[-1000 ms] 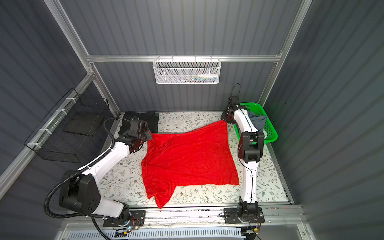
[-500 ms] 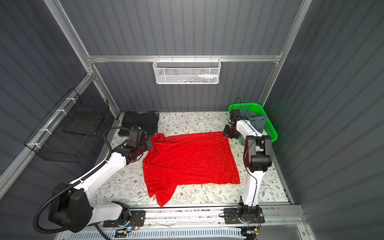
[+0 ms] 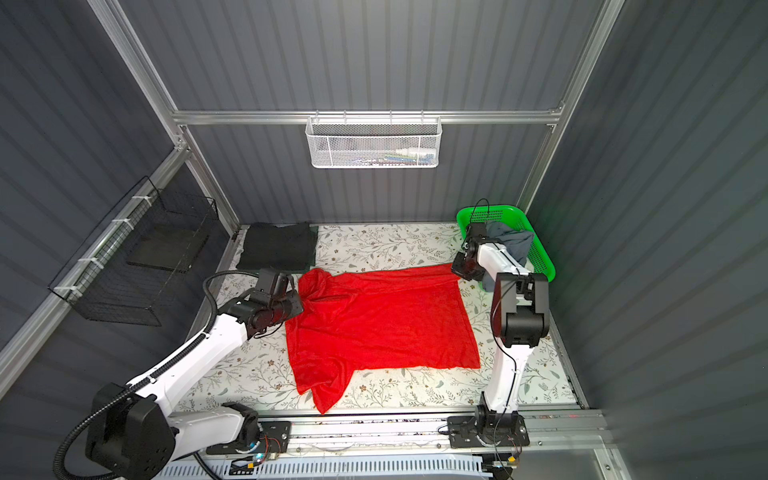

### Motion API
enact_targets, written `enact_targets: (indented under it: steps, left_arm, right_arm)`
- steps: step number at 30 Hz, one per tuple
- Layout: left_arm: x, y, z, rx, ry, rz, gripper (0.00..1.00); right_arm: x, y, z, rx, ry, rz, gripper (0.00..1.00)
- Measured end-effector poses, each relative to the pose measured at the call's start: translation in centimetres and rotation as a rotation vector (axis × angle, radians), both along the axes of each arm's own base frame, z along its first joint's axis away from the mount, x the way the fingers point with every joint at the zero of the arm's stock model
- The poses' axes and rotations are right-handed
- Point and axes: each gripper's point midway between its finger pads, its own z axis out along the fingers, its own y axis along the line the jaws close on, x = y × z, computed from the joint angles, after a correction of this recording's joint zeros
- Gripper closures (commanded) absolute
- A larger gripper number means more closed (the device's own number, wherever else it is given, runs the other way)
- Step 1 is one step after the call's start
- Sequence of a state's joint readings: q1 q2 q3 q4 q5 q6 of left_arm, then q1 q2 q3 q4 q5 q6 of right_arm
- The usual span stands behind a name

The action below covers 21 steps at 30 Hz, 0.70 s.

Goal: Fold and stack the t-shirts

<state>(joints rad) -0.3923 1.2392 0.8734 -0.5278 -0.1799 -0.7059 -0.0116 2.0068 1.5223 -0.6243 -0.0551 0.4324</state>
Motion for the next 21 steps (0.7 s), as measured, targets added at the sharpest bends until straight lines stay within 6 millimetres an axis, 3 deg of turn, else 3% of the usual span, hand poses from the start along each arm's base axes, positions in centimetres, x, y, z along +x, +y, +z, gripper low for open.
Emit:
enact_targets:
  steps: [1, 4, 8, 11, 15, 17, 21]
  left_arm:
    - [-0.4, 0.1, -0.6, 0.009, 0.028, 0.001, 0.36]
    - [-1.0, 0.7, -1.1, 0.044, 0.057, 0.005, 0.27]
    - [-0.4, 1.9, -0.2, 0.084, 0.051, 0.016, 0.27]
    - [2.4, 2.0, 1.4, 0.091, 0.013, 0.028, 0.33]
    - [8.7, -0.2, 2.3, 0.064, -0.048, -0.008, 0.38]
    - [11.4, -1.6, 1.4, 0.048, -0.050, -0.044, 0.44]
    - [15.7, -4.3, -1.4, 0.034, -0.014, -0.124, 0.46]
  right_arm:
    - [0.0, 0.0, 0.0, -0.001, 0.000, 0.002, 0.55]
    - [0.0, 0.2, 0.1, 0.006, -0.002, 0.003, 0.53]
    - [-1.2, 0.4, 0.8, 0.008, -0.014, 0.009, 0.40]
    - [-3.4, 0.5, 2.2, 0.017, -0.027, 0.008, 0.41]
    - [-5.8, 1.4, 3.7, 0.037, -0.063, 0.023, 0.41]
    - [-6.8, 2.5, 3.5, 0.057, -0.058, 0.046, 0.41]
    - [-9.5, 4.6, 1.1, 0.084, 0.004, 0.094, 0.42]
